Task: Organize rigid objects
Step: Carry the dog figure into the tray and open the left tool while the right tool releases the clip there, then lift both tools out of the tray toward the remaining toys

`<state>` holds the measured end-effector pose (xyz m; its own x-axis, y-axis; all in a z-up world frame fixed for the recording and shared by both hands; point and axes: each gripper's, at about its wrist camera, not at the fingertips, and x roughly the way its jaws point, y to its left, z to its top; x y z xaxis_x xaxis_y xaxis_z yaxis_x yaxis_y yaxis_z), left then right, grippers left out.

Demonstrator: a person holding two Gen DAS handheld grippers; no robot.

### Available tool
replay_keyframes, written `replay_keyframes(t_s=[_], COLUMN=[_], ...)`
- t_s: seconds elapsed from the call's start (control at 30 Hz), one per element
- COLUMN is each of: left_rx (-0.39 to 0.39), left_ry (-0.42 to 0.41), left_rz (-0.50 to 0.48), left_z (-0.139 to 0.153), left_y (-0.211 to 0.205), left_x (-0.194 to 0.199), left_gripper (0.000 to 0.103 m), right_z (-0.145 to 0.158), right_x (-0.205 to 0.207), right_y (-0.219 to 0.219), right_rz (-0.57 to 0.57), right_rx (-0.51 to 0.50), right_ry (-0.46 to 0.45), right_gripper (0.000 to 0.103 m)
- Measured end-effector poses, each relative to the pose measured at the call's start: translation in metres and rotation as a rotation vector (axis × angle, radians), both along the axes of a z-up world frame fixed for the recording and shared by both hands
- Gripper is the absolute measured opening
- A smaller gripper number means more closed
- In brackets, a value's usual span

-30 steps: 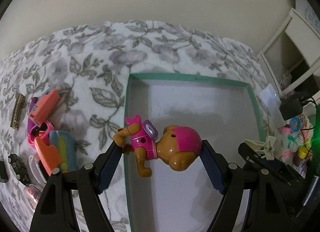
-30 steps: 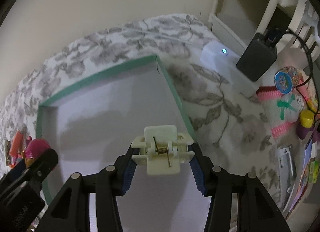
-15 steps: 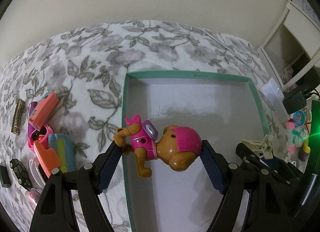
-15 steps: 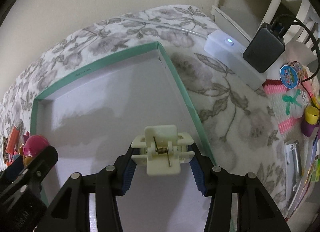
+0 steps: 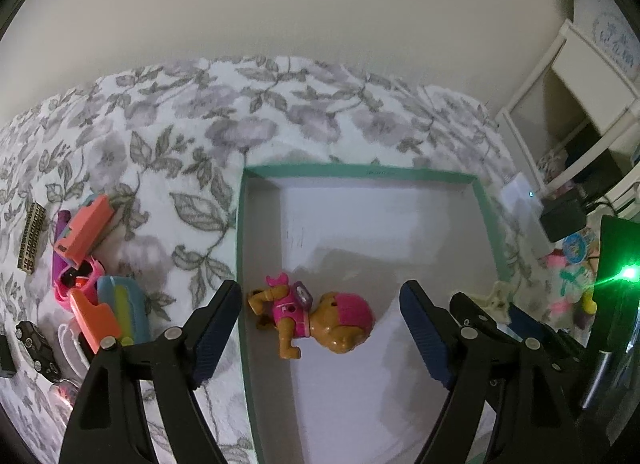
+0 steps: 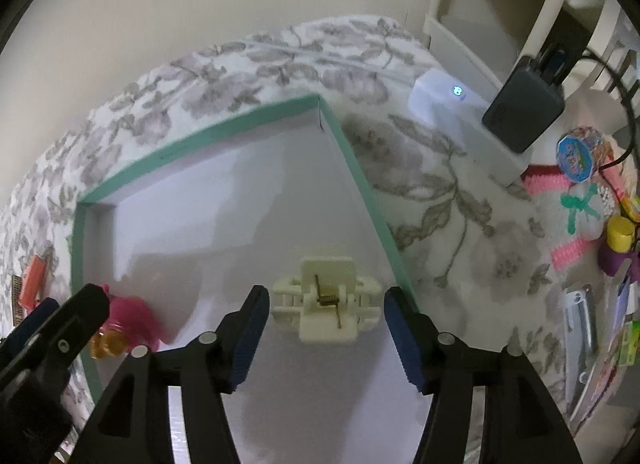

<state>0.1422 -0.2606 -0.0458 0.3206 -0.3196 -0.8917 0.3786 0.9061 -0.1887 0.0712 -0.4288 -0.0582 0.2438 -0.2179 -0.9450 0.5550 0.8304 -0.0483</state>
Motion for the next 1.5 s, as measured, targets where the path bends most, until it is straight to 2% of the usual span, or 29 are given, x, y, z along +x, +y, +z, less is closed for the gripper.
replay_keyframes(t_s=[0.23, 0.27, 0.3, 0.33, 0.43, 0.63, 0.9, 1.27, 1.4, 1.5], left_rx=[-0.013, -0.014, -0.015, -0.018, -0.032, -0.077, -0.117, -0.208, -0.229, -0.211], left_ry=[-0.06, -0.07, -0.083, -0.092, -0.11, -0.111, -0.087, -0.073, -0.078, -0.113], left_rz=[0.034, 0.042, 0.053, 0.062, 0.088, 0.142, 0.185, 0.245, 0.297, 0.343], left_z=[0.026, 0.029, 0.034, 0.036, 0.043, 0.048, 0.039, 0.042, 0.046, 0.053], left_y=[0.011, 0.013, 0.017, 0.02, 0.028, 0.044, 0.056, 0.079, 0.102, 0.124], left_x=[0.002, 0.002, 0.003, 0.004, 0.007, 0.014, 0.02, 0.031, 0.037, 0.041], left_gripper=[0.083, 0.085, 0.095, 0.098, 0.099, 0.102, 0.103, 0.103, 0.103, 0.103], right_z=[0.034, 0.039, 0.045, 0.051, 0.063, 0.068, 0.061, 0.059, 0.067, 0.074], right_x=[-0.003, -0.003, -0.004, -0.004, -0.006, -0.003, 0.005, 0.012, 0.016, 0.021], right_y=[0.0, 0.0, 0.001, 0.002, 0.005, 0.012, 0.026, 0.037, 0.049, 0.063], right_rz=[0.001, 0.002, 0.004, 0.009, 0.02, 0.053, 0.112, 0.153, 0.164, 0.183], right_rx=[-0.042, -0.05, -0.059, -0.072, -0.093, -0.103, -0.12, -0.135, -0.141, -0.108], right_ry=[-0.063, -0.072, -0.081, -0.091, -0.114, -0.126, -0.119, -0.14, -0.199, -0.247], right_gripper=[0.064, 0.064, 0.068, 0.073, 0.075, 0.087, 0.103, 0.103, 0.103, 0.103])
